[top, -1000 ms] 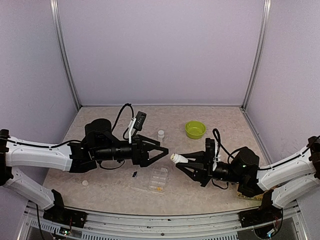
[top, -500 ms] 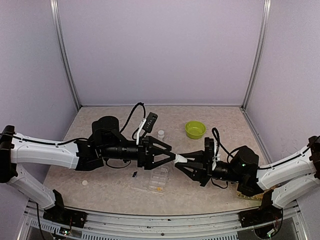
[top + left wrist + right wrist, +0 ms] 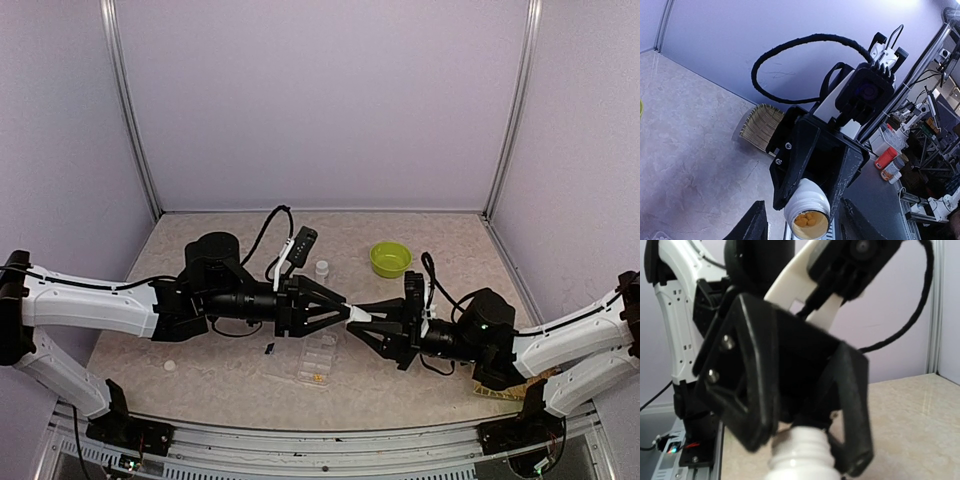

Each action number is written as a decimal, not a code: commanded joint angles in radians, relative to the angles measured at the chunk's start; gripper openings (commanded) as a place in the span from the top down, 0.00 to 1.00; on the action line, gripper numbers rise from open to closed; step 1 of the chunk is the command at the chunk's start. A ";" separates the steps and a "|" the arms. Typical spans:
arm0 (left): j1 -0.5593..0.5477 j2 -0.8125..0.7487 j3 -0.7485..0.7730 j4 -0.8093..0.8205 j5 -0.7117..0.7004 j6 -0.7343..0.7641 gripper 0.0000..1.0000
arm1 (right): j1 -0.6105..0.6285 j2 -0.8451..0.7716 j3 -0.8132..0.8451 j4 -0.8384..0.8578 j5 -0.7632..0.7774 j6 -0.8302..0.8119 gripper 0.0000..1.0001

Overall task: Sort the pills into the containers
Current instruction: Pass from the right arm to the left, then place the pill bottle at the center of the board.

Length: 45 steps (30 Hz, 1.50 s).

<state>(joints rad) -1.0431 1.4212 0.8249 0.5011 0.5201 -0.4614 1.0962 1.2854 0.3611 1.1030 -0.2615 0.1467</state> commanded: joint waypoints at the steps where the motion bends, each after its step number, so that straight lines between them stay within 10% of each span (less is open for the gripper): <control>1: -0.008 0.011 0.029 -0.008 0.017 0.022 0.56 | -0.008 0.001 0.028 -0.008 0.035 -0.010 0.79; 20: -0.012 0.005 0.023 -0.016 -0.048 0.045 0.85 | -0.009 0.024 0.027 -0.003 0.031 -0.002 0.75; 31: -0.011 -0.010 0.024 -0.070 -0.156 0.070 0.87 | -0.010 0.011 0.020 -0.050 0.088 0.009 0.02; 45: 0.109 0.090 0.153 -0.466 -0.521 0.234 0.87 | -0.024 -0.203 -0.048 -0.262 0.340 0.027 0.00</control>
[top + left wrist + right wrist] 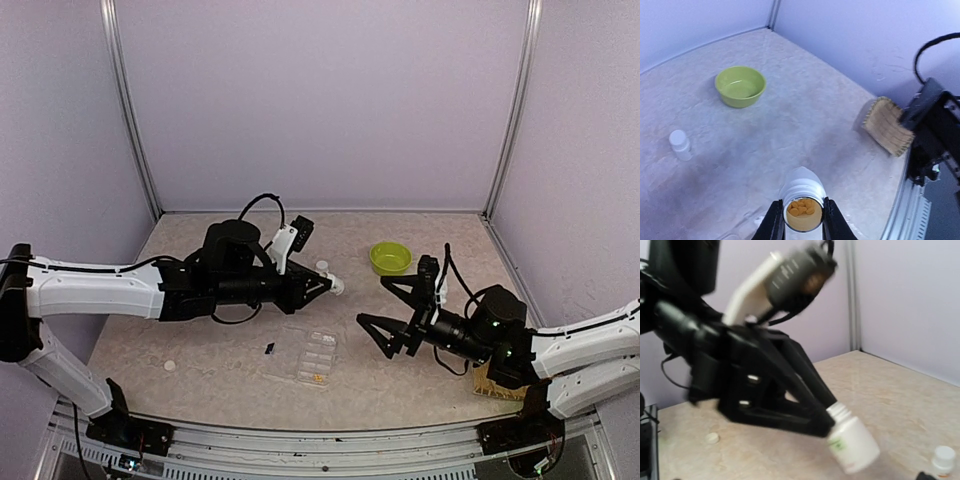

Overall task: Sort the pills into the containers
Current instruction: Place the pill bottle at the center of the board.

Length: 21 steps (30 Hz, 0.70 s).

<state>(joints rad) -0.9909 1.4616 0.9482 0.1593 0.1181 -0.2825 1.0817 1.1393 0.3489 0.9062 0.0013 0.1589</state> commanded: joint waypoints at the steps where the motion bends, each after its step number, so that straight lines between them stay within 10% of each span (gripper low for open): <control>1: 0.070 0.066 0.035 -0.138 -0.132 0.059 0.87 | -0.009 -0.075 -0.046 -0.068 0.088 0.017 0.00; 21: 0.176 0.380 0.138 -0.179 -0.278 0.121 0.87 | -0.010 -0.126 -0.094 -0.075 0.107 0.032 0.00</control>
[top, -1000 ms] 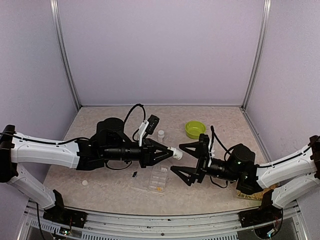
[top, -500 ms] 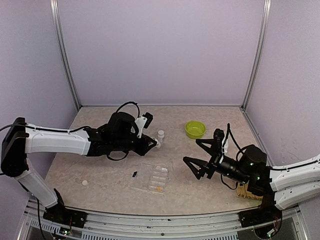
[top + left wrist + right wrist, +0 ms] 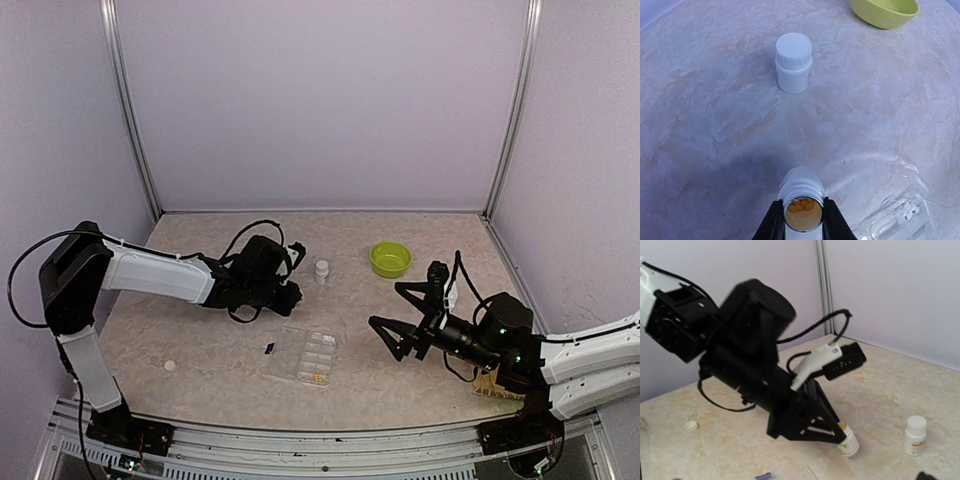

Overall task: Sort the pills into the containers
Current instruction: Place the pill bottle at the center of the board, then pick up the lid of the pill bottle from the center of the board.

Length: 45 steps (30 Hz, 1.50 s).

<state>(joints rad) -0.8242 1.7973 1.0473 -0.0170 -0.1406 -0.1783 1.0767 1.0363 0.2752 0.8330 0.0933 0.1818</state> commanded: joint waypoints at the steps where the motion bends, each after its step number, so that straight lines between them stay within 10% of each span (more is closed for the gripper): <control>1: 0.010 0.055 0.044 -0.005 -0.022 0.017 0.87 | -0.007 -0.024 -0.020 -0.004 0.016 0.008 0.00; 8: 0.011 0.099 0.078 -0.029 -0.025 0.017 0.76 | -0.006 -0.031 -0.021 -0.014 0.016 0.002 0.00; 23: -0.030 -0.126 0.014 -0.209 -0.153 -0.093 0.02 | -0.011 -0.043 0.004 -0.053 -0.011 -0.010 0.00; 35: -0.132 -0.550 -0.304 -0.632 -0.293 -0.605 0.01 | -0.010 -0.025 0.059 -0.078 -0.124 -0.030 0.00; 45: -0.223 -0.425 -0.285 -0.872 -0.452 -0.884 0.04 | -0.011 -0.022 0.052 -0.078 -0.167 -0.016 0.00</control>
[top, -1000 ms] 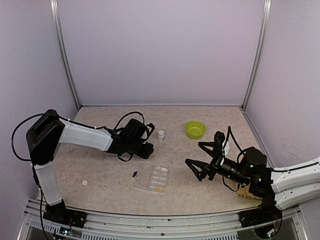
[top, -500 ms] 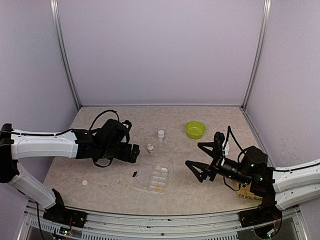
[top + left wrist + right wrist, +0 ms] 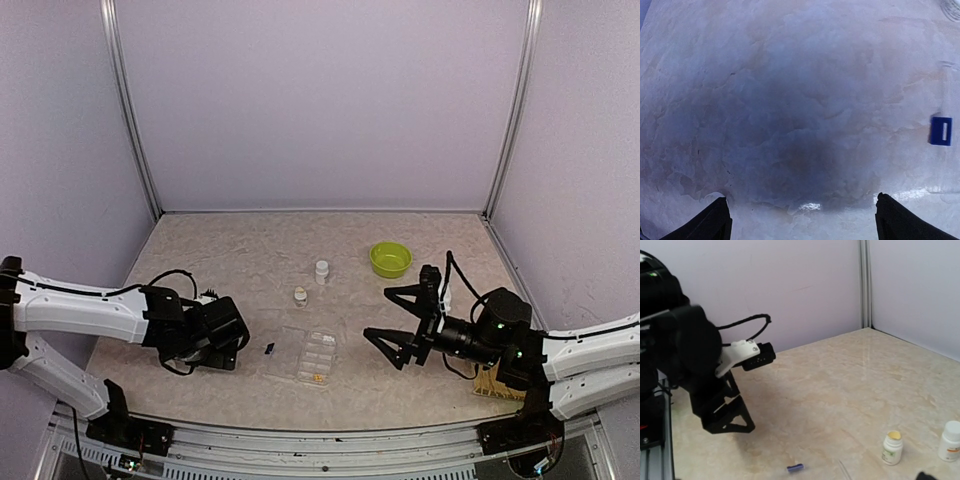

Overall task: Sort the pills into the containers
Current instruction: Pick up the lid of the pill bottle from the center of the board.

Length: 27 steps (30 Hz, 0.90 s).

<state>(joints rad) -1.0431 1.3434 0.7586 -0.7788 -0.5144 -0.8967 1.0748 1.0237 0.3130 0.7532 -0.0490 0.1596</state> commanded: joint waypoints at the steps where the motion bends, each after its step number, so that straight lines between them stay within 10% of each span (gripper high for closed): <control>1: 0.007 0.030 -0.008 -0.105 -0.079 -0.196 0.04 | -0.009 -0.014 0.012 0.001 -0.023 0.006 0.00; 27: 0.183 -0.065 -0.216 0.075 0.035 -0.271 0.36 | -0.009 -0.003 0.014 -0.015 -0.024 -0.003 0.00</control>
<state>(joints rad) -0.8650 1.2778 0.5560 -0.7029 -0.4755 -1.1305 1.0748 1.0222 0.3130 0.7513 -0.0689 0.1589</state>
